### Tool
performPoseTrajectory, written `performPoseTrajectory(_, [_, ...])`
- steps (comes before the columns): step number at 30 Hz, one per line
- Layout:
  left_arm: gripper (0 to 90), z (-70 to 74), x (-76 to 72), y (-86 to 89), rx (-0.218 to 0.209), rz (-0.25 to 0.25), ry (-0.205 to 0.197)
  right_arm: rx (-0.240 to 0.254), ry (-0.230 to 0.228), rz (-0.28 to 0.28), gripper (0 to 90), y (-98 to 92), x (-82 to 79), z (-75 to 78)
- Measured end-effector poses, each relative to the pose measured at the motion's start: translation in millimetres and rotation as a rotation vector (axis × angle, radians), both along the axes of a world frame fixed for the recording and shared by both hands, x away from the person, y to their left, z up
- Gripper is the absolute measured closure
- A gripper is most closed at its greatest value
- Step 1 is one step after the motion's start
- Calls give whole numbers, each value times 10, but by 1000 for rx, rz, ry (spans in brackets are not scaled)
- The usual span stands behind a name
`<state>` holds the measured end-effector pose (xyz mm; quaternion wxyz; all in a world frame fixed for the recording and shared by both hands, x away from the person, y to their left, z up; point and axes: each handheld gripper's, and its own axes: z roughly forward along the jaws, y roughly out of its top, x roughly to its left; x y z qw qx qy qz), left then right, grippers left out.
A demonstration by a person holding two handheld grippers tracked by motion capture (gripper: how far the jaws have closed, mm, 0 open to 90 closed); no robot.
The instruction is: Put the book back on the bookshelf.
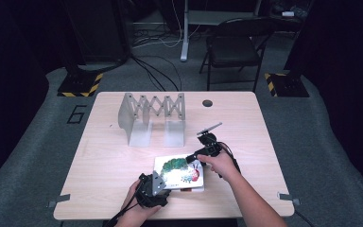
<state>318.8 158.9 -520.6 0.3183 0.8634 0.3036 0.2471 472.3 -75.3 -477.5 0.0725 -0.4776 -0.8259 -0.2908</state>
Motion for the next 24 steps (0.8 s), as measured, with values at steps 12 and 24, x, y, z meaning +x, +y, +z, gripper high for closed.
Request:
performPoseTrajectory(12, [227, -1, 0, 1, 0, 0, -2, 16, 9, 0, 324, 19, 0, -28])
performPoseTrajectory(24, [165, -25, 41, 40, -66, 102, 61, 25, 13, -3, 351, 6, 3, 4])
